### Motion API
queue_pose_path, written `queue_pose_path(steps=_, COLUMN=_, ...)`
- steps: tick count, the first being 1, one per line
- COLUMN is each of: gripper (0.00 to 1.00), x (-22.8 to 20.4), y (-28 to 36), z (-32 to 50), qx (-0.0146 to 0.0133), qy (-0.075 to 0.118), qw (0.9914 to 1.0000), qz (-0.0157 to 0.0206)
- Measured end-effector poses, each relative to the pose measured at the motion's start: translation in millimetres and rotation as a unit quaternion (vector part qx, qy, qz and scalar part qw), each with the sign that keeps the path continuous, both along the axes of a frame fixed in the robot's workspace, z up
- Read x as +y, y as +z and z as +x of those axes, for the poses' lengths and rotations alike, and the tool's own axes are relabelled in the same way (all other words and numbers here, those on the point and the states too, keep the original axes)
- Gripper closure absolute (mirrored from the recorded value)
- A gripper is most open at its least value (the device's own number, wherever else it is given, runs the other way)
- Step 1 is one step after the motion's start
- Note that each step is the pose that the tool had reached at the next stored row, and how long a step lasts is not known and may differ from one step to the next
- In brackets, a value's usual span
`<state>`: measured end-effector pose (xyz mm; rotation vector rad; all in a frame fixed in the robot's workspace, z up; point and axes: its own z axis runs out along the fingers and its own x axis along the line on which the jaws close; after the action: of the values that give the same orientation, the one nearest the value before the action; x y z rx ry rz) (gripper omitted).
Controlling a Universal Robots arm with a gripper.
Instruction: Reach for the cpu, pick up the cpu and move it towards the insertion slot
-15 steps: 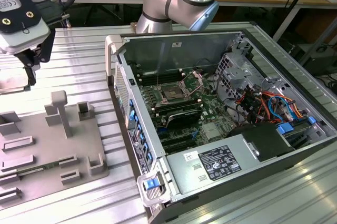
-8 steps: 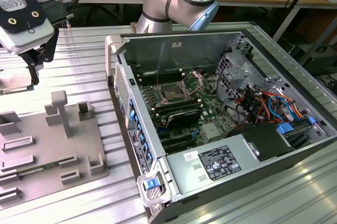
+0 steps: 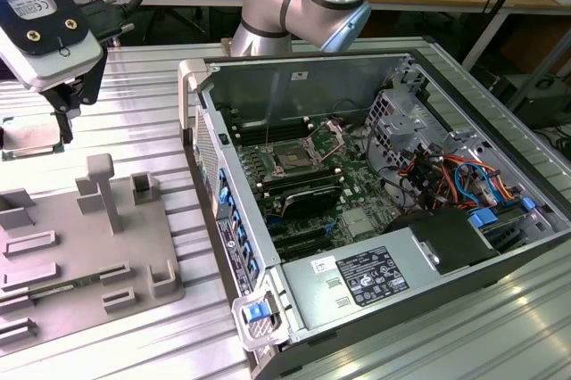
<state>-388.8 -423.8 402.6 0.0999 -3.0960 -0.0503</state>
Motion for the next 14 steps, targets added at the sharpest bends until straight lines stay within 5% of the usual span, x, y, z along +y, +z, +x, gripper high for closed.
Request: queue_pose_path(steps=14, gripper=0.45, x=0.0, y=0.0, z=9.5, qx=0.0000, qy=0.000, qw=1.00000, qz=0.0000)
